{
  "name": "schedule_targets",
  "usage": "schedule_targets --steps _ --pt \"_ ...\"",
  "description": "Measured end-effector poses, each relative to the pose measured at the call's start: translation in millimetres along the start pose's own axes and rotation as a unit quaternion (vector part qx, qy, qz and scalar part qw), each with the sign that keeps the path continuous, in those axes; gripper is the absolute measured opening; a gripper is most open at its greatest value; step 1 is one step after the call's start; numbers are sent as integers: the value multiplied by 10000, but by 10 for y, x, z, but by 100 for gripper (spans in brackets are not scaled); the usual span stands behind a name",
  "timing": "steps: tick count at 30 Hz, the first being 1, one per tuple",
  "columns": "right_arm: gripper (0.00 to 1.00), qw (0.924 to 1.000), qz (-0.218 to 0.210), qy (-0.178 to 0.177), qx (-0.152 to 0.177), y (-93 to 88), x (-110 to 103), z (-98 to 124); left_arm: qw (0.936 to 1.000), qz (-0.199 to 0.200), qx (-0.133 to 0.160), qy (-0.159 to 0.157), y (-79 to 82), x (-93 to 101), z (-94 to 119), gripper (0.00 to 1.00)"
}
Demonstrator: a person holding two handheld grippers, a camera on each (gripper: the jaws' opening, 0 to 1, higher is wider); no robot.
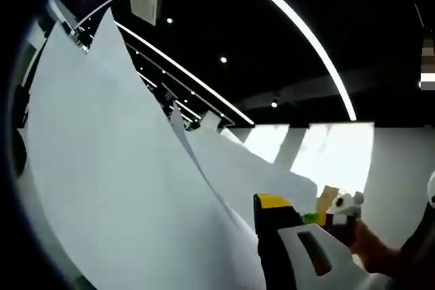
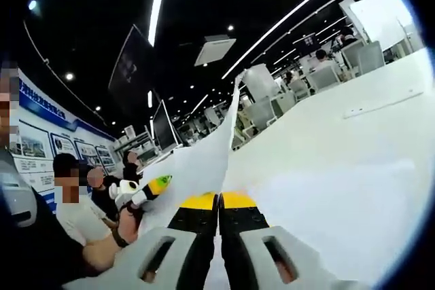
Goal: Organize the stack of printing papers by aligning and flattening the scattered papers on the table
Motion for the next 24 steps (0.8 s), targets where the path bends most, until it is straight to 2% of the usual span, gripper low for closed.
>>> schedule_targets --steps 11,24 --pt "0 9998 11 102 -176 -55 -33 -29 10000 2 0 0 -1 9 1 28" --pt "0 9997 11 112 -226 -64 -44 -64 10000 69 45 -45 21 -2 5 28"
Point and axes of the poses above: the point that each gripper's makers call its tool centre point, and the gripper's own axes: z roughly backward along the fingers, x roughly to its right, y roughly out of its top, the point moved 7 cm from there along z, roughly backward along the fingers, and after that the axes turned 1 degree about y, right-handed, at the moved point
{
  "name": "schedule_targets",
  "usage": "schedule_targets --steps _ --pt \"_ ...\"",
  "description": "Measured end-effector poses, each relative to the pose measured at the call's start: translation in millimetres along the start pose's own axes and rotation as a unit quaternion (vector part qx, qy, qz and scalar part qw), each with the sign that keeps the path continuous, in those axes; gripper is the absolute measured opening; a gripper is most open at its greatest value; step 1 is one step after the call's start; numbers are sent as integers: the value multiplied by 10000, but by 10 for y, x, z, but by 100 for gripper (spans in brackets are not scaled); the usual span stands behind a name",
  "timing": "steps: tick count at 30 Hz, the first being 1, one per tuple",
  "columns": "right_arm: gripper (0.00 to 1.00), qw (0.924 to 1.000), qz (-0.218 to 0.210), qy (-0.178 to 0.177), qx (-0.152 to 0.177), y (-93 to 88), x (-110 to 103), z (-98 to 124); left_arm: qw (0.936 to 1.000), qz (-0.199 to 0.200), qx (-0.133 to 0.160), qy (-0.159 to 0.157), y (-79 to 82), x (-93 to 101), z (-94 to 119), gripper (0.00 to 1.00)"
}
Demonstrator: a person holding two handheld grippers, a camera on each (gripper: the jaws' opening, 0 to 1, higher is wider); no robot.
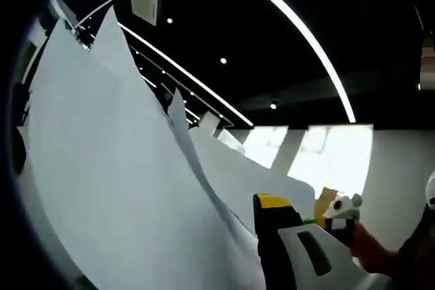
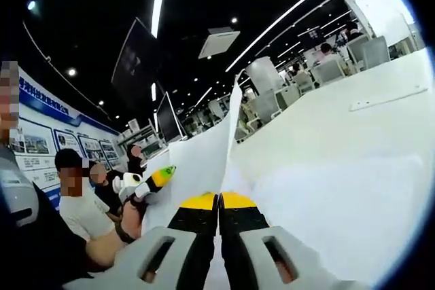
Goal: Organize the stack of printing papers by aligning and flattening the scattered papers on the table
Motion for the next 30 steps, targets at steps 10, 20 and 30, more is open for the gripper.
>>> schedule_targets --steps 10,20,30 --pt "0 9999 -100 102 -49 -29 -36 -33 10000 48 28 7 16 -25 2 27" --pt "0 9997 -159 195 -80 -50 -89 -33 10000 68 56 16 17 -33 9 28" --pt "0 9979 -447 469 -60 -47 -174 -23 10000 59 60 18 10 -28 11 28"
Point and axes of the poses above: the point that each gripper's makers call its tool centre point, and the gripper's own axes: z roughly backward along the fingers, x roughly to its right, y roughly out of its top, the point moved 7 cm from there along z, roughly backward along the fingers, and after that the axes turned 1 degree about y, right-handed, at the moved point
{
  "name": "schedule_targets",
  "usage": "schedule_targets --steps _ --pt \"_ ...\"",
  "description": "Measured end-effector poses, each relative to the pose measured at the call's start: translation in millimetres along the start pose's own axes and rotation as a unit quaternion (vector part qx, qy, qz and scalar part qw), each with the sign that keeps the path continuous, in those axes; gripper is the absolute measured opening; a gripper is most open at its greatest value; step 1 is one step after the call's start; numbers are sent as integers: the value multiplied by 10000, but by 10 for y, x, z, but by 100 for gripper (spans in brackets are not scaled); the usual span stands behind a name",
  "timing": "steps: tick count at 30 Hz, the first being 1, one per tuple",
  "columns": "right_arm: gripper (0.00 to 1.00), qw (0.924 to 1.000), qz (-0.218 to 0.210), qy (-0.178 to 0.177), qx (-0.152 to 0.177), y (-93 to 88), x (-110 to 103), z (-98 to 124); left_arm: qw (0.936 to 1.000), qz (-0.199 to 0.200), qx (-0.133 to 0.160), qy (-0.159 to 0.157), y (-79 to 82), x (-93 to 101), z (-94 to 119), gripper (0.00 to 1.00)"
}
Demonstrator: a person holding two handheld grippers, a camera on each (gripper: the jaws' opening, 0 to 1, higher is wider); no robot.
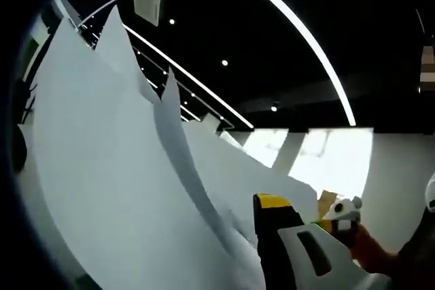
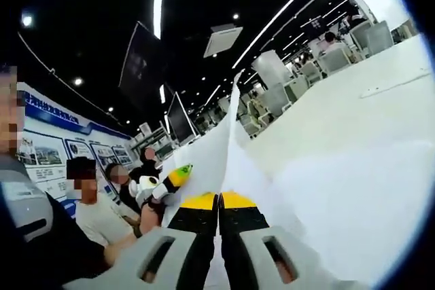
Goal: Organize the stack of printing papers by aligning and flattening the scattered papers on the table
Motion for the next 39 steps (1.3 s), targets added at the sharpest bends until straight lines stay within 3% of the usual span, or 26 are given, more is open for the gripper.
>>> schedule_targets --steps 39 --pt "0 9987 -24 361 -352 -161 -214 -157 10000 -25 21 -19 9 1 -1 29"
Point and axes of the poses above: the point that each gripper's makers call its tool centre point, and the gripper's own axes: z roughly backward along the fingers, x roughly to its right, y roughly out of its top, the point moved 7 cm from there along z, roughly backward along the fingers, and after that the axes turned 1 degree about y, right-handed, at the moved point
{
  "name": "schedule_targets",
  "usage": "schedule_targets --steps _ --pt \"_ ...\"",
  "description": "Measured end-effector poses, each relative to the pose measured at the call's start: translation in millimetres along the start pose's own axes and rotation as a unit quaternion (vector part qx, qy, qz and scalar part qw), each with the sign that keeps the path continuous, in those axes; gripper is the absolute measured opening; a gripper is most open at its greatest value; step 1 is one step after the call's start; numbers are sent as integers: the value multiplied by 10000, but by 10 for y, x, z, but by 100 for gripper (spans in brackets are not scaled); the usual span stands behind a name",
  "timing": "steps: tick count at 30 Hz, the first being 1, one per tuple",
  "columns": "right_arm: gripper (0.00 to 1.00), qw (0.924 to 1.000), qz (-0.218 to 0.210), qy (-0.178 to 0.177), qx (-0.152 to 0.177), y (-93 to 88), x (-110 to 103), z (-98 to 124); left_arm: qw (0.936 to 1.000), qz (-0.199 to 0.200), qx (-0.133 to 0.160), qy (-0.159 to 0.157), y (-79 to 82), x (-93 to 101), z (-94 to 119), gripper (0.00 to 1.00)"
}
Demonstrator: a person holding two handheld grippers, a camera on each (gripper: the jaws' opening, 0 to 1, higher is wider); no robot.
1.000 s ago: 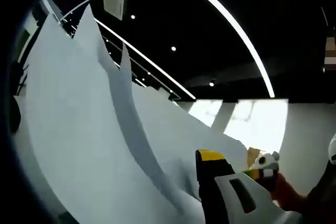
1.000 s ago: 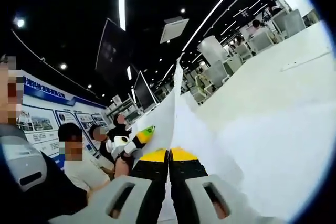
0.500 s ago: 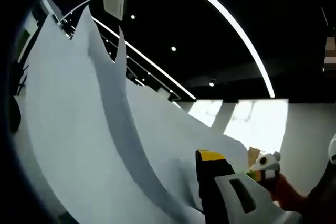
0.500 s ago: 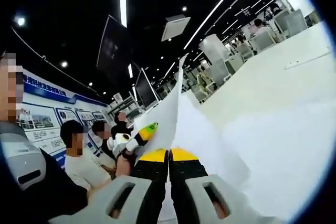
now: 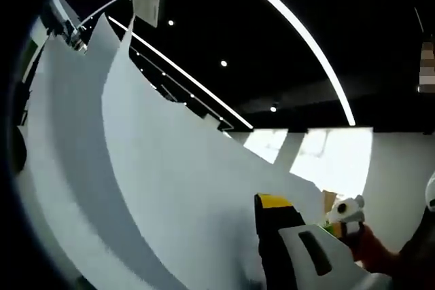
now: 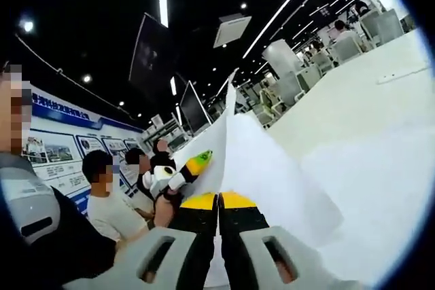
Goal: Organize the stack of printing papers by aligning and flattening the scattered papers on the table
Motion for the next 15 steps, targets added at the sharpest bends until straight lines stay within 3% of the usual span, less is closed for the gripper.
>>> schedule_targets --steps 15 --pt "0 9997 -11 101 -239 -60 -18 -9 10000 -4 -3 14 -11 27 -7 29"
Point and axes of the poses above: the point that each gripper's makers call its tool centre point, and the gripper's own axes: z roughly backward along the fingers, x roughly to its right, y roughly out of its top, the point moved 7 cm from there along z, roughly backward along the fingers, and after that the axes turned 1 degree about y, right-handed, at the moved point
